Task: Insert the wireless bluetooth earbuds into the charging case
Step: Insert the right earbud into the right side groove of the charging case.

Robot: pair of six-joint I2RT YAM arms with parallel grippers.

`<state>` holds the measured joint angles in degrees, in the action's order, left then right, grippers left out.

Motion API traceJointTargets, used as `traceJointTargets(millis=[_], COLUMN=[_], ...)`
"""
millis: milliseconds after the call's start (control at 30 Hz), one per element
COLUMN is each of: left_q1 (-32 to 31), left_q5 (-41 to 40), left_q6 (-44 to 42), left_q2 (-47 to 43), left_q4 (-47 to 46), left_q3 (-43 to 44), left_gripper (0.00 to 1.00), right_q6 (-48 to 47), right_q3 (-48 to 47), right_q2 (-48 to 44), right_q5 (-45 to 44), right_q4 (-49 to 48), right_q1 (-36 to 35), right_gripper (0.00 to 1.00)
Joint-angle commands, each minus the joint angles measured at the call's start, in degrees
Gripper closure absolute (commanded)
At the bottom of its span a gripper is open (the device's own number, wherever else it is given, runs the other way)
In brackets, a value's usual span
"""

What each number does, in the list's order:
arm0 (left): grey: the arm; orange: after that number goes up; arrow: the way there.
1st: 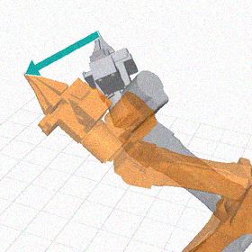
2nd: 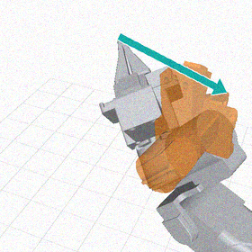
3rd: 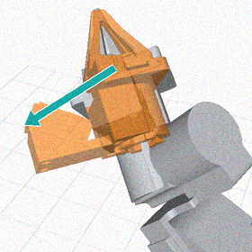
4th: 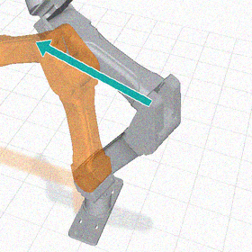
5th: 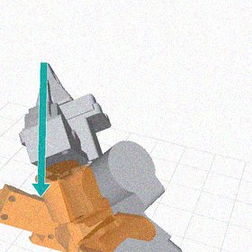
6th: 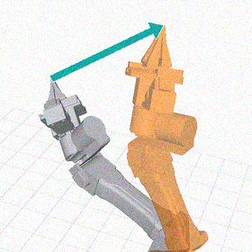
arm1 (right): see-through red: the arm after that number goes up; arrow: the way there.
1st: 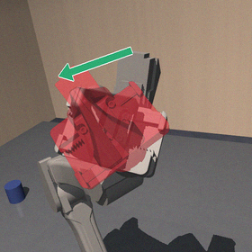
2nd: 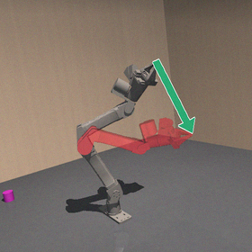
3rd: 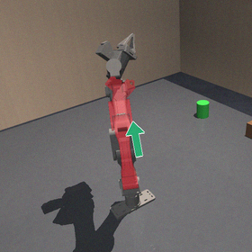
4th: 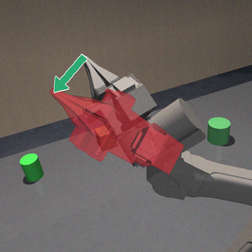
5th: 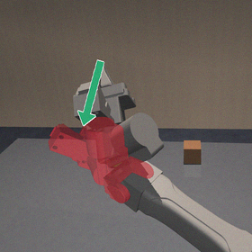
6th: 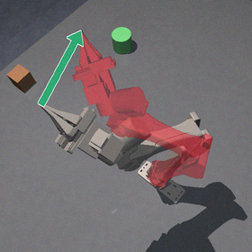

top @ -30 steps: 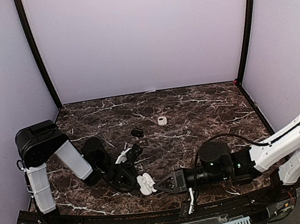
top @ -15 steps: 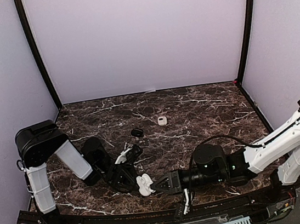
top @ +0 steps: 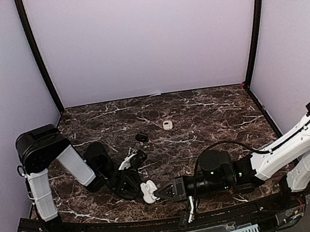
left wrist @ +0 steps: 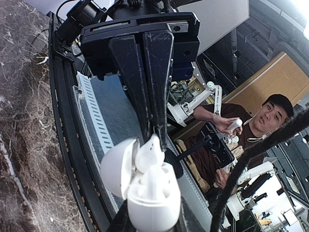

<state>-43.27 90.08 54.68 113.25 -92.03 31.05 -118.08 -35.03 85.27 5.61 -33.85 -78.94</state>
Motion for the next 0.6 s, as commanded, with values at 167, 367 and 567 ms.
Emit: traceJointTargets(millis=[167,367,567], left_q1=[0.0,0.0,0.0], left_q5=[1.4,1.5,1.6], left_q6=[0.0,0.1,0.1], left_q2=[-0.8,-0.9,-1.0], left_q4=[-12.9,-12.9,-12.9], left_q3=[0.8,0.8,0.7], left_gripper=[1.00,1.00,1.00], right_q6=[-7.4,-7.5,-8.0], right_q3=[-1.9,-2.0,-1.9], right_q2=[1.6,2.0,2.1], right_q5=[1.0,0.2,-1.2], right_q4=[-1.7,-1.1,-0.1], right_q1=[-1.4,-1.8,-1.8], right_gripper=[1.00,1.00,0.93])
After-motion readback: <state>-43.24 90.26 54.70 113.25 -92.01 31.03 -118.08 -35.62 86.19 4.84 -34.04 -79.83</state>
